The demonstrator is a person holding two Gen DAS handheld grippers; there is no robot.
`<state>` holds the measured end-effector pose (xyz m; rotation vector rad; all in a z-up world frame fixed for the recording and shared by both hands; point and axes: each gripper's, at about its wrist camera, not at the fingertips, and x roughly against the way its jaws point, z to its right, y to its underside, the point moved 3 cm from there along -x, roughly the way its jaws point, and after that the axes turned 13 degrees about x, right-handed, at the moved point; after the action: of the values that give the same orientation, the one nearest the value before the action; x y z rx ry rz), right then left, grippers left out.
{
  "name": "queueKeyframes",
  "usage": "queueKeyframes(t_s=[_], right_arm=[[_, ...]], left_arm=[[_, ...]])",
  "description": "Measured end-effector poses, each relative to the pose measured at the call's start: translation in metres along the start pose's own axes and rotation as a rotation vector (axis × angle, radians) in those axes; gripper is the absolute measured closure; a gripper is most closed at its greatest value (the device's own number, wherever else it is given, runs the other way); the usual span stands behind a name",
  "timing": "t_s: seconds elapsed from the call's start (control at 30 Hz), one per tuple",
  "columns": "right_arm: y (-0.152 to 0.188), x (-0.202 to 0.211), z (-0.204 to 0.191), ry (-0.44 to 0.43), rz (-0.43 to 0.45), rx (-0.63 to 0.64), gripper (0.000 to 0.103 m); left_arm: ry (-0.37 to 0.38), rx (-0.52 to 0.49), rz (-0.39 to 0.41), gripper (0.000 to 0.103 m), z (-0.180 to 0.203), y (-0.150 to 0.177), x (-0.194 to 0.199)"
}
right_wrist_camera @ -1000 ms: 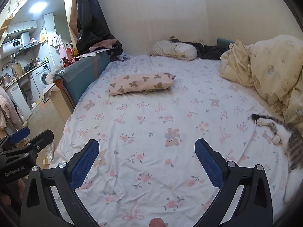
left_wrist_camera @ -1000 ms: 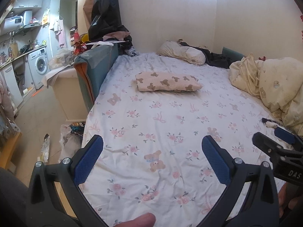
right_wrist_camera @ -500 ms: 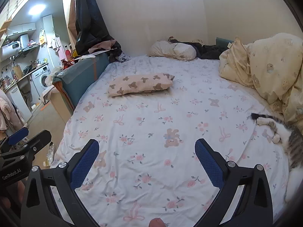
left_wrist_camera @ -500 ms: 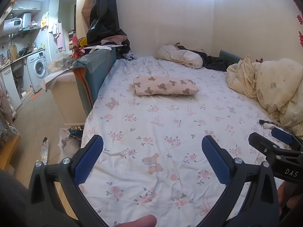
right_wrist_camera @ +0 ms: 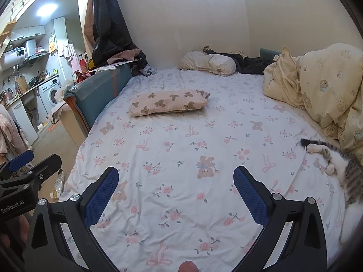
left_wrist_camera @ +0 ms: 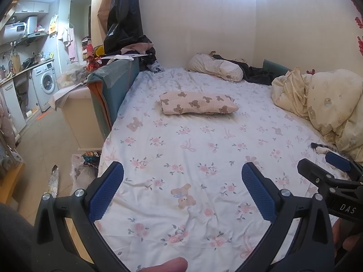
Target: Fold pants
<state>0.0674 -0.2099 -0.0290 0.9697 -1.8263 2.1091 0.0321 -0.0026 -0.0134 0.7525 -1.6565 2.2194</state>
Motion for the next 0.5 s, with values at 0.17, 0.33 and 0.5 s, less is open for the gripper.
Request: queueKeyframes(t_s=[0.17, 0.33, 0.5], right_arm=[[-0.0020, 0.0005, 0.0025, -0.006, 0.002, -0.001, 0.000], [0.0001, -0.0034, 0.0008, -0.025, -0.016, 0.009, 0.000], [0.0016, -0.0069, -0.0001, -0.042, -0.031, 0.006, 0.000]], left_arm=[[0.003, -0.004, 0.009, 0.000, 0.0002, 0.0014, 0.0018], [0.005, -0.016, 0.029, 0.000, 0.0020, 0.0021, 0.0055], [-0.003, -0.017, 0.022, 0.000, 0.0000, 0.0031, 0.0053]])
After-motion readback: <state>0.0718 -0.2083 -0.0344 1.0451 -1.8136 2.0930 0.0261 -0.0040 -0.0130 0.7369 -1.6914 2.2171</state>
